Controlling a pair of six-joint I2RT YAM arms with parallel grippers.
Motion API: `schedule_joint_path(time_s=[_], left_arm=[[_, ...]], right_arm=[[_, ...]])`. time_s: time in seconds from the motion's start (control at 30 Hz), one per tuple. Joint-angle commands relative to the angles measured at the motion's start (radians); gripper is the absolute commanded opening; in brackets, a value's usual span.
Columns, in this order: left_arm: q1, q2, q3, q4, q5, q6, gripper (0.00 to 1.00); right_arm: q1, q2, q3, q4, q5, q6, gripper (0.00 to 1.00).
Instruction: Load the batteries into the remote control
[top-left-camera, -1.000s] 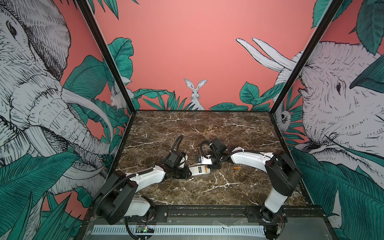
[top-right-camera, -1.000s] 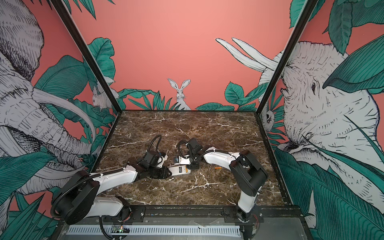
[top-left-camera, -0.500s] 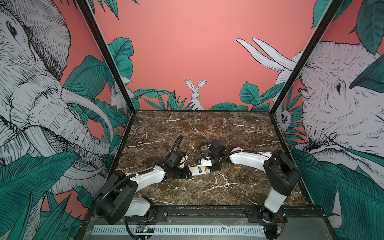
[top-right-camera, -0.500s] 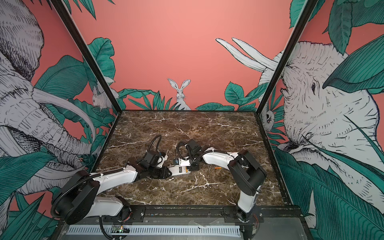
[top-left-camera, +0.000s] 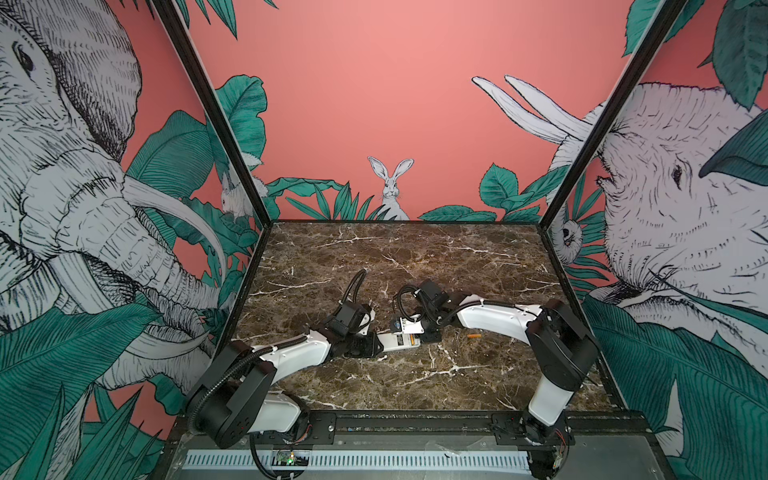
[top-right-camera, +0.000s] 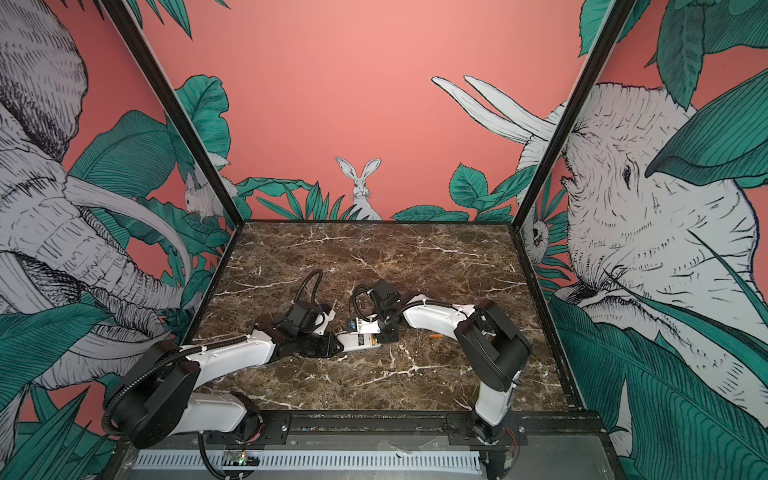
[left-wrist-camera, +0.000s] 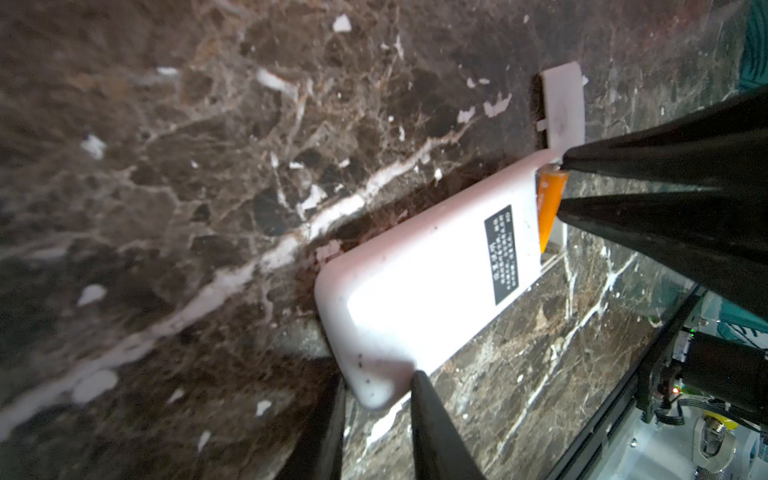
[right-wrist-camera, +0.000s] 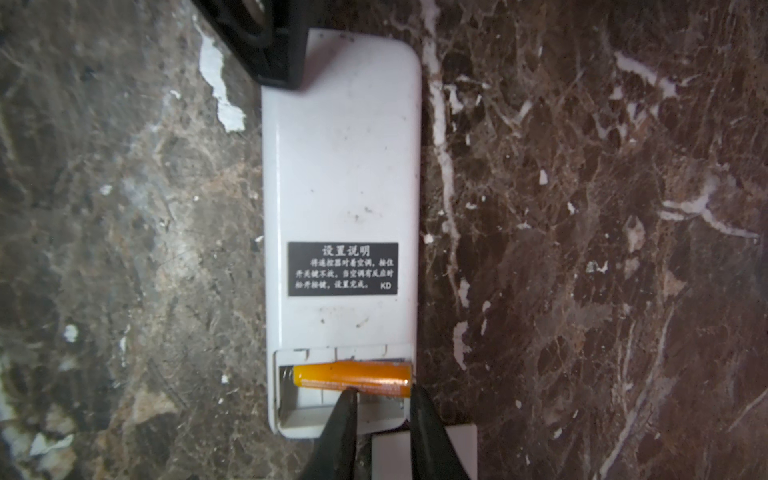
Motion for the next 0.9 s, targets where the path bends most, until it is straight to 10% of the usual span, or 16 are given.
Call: schedule_joint_path(time_s=[0.0,0.87], left_arm=[[0.004,0.018,-0.005,0.024,-0.014,-0.01,0.29],[0.004,0.032,-0.032,0.062,-0.011,-0.024,0.28]], right_arm=[[0.024,0.043,0.008,-0.023,-0.029,-0.015,0.22],[0.06,0.094,0.023,-0.087,-0.049,0.011,0.17]])
